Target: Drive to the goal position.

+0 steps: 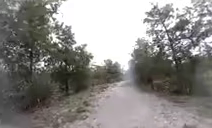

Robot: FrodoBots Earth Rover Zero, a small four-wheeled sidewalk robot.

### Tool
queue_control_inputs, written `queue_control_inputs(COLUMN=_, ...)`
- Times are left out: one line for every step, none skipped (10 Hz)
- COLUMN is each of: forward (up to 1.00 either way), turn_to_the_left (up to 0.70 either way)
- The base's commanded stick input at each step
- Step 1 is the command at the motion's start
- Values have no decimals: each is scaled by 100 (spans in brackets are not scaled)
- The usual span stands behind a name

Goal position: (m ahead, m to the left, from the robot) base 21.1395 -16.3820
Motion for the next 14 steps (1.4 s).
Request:
queue_control_inputs(forward=60, turn_to_the_left=0)
queue_control_inputs(forward=60, turn_to_the_left=0)
queue_control_inputs(forward=60, turn_to_the_left=0)
queue_control_inputs(forward=60, turn_to_the_left=0)
queue_control_inputs(forward=60, turn_to_the_left=0)
queue_control_inputs(forward=60, turn_to_the_left=0)
queue_control_inputs(forward=60, turn_to_the_left=0)
queue_control_inputs(forward=60, turn_to_the_left=0)
queue_control_inputs(forward=60, turn_to_the_left=0)
queue_control_inputs(forward=60, turn_to_the_left=0)
queue_control_inputs(forward=60, turn_to_the_left=0)
queue_control_inputs(forward=60, turn_to_the_left=0)
queue_control_inputs(forward=60, turn_to_the_left=0)
queue_control_inputs(forward=60, turn_to_the_left=0)
